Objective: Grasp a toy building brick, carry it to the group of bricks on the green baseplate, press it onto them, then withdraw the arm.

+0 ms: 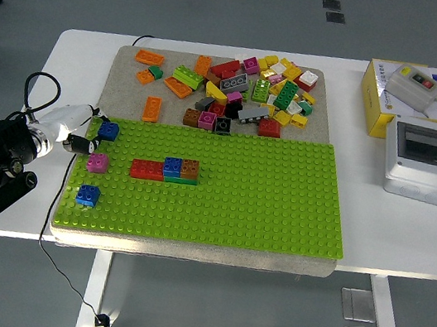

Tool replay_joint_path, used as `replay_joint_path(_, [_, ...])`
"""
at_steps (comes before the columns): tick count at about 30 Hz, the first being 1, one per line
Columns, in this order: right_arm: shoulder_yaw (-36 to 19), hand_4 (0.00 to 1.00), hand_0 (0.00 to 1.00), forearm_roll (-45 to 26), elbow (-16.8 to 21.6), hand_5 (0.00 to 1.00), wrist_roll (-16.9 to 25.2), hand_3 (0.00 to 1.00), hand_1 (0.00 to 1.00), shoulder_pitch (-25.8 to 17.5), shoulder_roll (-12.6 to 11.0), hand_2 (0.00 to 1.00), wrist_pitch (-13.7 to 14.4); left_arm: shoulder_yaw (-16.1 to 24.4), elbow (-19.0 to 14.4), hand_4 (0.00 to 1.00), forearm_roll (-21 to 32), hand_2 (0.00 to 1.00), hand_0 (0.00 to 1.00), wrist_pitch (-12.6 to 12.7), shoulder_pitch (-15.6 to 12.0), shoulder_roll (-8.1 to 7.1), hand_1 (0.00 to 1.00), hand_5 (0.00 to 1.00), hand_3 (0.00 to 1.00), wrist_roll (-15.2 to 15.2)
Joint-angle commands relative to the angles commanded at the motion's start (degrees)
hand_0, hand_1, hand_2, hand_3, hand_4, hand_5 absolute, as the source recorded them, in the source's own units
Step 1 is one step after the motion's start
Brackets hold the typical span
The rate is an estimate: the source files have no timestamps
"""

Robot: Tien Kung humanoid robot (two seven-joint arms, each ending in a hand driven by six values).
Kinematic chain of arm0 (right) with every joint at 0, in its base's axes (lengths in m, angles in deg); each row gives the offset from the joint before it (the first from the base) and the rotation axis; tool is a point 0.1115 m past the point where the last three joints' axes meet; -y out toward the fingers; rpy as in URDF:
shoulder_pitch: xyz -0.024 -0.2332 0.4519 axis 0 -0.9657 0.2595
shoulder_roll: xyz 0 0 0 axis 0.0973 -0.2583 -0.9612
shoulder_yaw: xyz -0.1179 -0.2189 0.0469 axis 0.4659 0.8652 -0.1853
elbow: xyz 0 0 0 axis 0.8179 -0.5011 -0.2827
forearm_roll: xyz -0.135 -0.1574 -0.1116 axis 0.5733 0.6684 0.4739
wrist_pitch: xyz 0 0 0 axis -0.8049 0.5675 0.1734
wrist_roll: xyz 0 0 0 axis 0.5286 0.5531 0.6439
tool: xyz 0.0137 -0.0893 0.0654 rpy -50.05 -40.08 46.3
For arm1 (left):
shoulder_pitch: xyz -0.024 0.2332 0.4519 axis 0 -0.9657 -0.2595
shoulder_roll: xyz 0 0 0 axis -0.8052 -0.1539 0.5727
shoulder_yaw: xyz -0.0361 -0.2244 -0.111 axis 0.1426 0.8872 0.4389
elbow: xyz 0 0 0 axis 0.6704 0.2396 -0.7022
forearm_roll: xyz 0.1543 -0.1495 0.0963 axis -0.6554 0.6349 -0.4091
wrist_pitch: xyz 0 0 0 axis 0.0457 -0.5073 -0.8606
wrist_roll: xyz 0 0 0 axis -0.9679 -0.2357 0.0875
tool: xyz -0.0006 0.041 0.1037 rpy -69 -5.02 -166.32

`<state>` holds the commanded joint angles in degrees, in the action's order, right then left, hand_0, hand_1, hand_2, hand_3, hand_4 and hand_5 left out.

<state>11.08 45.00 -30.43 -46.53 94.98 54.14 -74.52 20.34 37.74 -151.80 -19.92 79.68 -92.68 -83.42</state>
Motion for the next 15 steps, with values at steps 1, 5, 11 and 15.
replay_joint_path(1, [0.00,0.635,0.707,0.03,0.00,0.998,-0.01,0.800,0.645,0.01,0.00,0.630,-0.01,-0.03,0.02,0.412,0.18,0.901,0.998,-0.07,0.02,-0.02,0.918,0.065,0.622,-0.02])
replay_joint_path(5, [0.14,0.635,0.707,-0.12,0.00,0.998,0.02,0.800,0.645,0.07,-0.03,0.630,0.01,-0.04,0.10,0.432,1.15,0.900,0.998,-0.44,0.11,-0.19,0.920,0.073,0.621,-0.08])
replay_joint_path(11, [0.21,0.635,0.707,-0.19,0.00,0.998,-0.02,0.800,0.645,0.14,-0.07,0.630,0.02,0.63,-0.03,0.460,2.66,0.902,0.998,-1.42,0.46,-0.84,0.920,0.086,0.625,0.30])
replay_joint_path(15, [0.11,0.635,0.706,-0.17,0.00,0.998,-0.02,0.801,0.645,0.18,-0.16,0.630,0.02,1.59,-0.97,0.475,2.24,0.903,0.998,-2.50,0.64,-1.55,0.922,0.094,0.621,1.32])
